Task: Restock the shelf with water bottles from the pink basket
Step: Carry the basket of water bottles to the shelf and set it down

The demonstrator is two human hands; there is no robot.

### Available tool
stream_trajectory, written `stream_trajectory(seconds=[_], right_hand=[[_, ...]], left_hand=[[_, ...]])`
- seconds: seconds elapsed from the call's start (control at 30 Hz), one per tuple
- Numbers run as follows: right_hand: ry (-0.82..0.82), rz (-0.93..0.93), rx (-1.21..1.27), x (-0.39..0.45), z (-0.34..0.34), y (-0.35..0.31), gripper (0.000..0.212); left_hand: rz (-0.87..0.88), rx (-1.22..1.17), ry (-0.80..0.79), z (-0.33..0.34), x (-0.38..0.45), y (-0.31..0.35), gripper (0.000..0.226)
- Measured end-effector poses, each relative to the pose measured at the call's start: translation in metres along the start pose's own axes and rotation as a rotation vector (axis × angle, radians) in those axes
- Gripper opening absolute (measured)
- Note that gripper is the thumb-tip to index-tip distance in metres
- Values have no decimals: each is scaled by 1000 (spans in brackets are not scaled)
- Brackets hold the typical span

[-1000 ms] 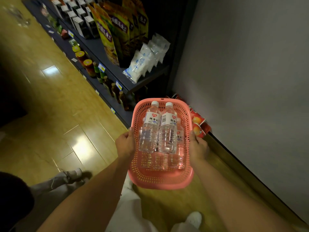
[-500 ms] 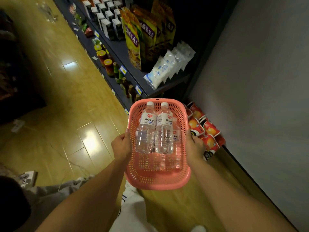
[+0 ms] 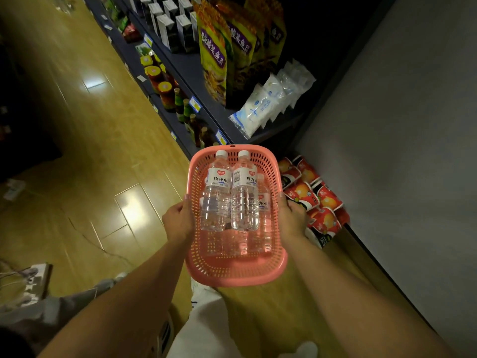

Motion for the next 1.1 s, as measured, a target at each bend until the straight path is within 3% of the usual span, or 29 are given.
stream_trajectory(seconds=[0.63,1.1], right_hand=[[-36,49,-47,-9,99,-55,48],[-255,-24,-125,24,209,-155,51]], left_hand=[[-52,-6,30,-34,98,30,52],[-120,-58,184,-54,181,82,51]])
Point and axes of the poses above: each hand's wrist, its own x-axis towards the middle knuckle, its own z-axis out of the palm, y = z × x, the point moved 7 cm from there along x, towards the middle knuckle, and after that the axes turned 13 degrees about y, right-handed, at the moved point
